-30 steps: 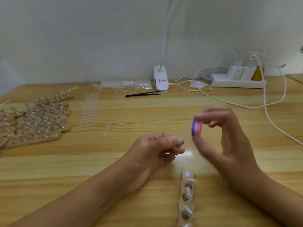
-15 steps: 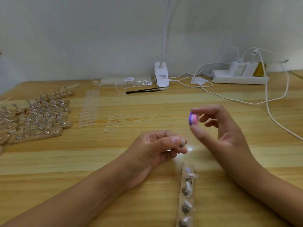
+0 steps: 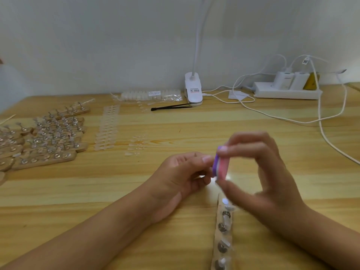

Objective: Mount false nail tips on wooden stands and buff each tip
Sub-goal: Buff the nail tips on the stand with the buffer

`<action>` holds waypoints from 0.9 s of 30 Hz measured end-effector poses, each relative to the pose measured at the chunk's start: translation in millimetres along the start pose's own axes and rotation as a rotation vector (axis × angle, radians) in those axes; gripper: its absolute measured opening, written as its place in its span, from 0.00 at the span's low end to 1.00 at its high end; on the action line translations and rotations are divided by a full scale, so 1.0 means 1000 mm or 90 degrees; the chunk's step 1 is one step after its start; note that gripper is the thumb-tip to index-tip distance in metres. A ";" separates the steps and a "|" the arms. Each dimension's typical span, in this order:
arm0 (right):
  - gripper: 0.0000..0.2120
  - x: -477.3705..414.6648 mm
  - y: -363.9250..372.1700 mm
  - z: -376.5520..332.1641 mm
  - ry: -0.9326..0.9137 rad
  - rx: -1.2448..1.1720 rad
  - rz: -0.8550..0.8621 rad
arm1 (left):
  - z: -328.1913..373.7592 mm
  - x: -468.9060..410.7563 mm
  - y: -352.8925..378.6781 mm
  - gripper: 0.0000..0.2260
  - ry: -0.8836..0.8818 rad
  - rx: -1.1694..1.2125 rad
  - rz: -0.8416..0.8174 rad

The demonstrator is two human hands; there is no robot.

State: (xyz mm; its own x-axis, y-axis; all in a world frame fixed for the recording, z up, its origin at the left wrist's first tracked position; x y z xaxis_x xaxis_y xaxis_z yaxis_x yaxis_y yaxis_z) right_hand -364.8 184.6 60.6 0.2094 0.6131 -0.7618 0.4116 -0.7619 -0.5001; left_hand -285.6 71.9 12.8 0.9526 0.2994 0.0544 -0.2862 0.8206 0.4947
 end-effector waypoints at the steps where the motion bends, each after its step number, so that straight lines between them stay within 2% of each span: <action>1: 0.14 -0.001 -0.002 0.007 0.044 -0.018 0.012 | 0.000 0.000 -0.001 0.08 -0.003 0.005 0.009; 3: 0.14 -0.003 -0.007 0.014 0.095 -0.036 0.032 | -0.001 -0.001 -0.003 0.10 -0.004 0.020 0.025; 7: 0.16 0.002 0.002 0.000 -0.004 -0.012 -0.006 | -0.001 -0.002 -0.004 0.11 0.007 0.013 0.018; 10: 0.15 -0.003 -0.003 0.014 0.095 -0.031 0.025 | -0.002 -0.002 -0.005 0.10 -0.004 0.016 0.033; 11: 0.15 -0.002 -0.004 0.012 0.094 -0.039 0.028 | -0.002 -0.002 -0.005 0.11 -0.003 0.019 0.033; 14: 0.17 0.003 0.002 -0.003 -0.013 -0.007 -0.006 | 0.000 -0.001 -0.002 0.07 0.013 0.010 0.000; 18: 0.14 -0.001 -0.003 0.012 0.075 -0.036 0.020 | 0.000 0.000 -0.002 0.09 -0.002 0.004 0.020; 21: 0.17 0.004 0.001 -0.002 -0.025 0.012 -0.013 | 0.000 0.000 -0.003 0.08 0.004 0.006 0.009; 22: 0.17 0.004 0.003 -0.002 -0.023 0.025 -0.018 | -0.001 0.000 -0.002 0.07 0.005 0.007 0.005; 25: 0.15 -0.001 0.000 0.016 0.120 -0.016 0.015 | -0.001 -0.001 -0.003 0.08 -0.005 0.011 0.015; 27: 0.16 -0.001 -0.001 0.030 0.238 -0.109 0.025 | 0.000 -0.001 -0.004 0.10 -0.007 0.035 0.037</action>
State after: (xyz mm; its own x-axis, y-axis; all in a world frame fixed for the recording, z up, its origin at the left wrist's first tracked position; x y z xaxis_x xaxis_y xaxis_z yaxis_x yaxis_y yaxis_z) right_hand -392.1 178.6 49.1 0.5222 0.6421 -0.5613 0.5315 -0.7597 -0.3746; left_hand -284.9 68.3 10.5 0.9355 0.3407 0.0939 -0.3357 0.7736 0.5375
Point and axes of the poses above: each hand's wrist, its own x-axis away from the middle knuckle, its own y-axis out of the palm, z = x × y, the point moved 6 cm from there along -x, towards the middle knuckle, and after that the axes turned 8 degrees about x, right-handed, at the moved point
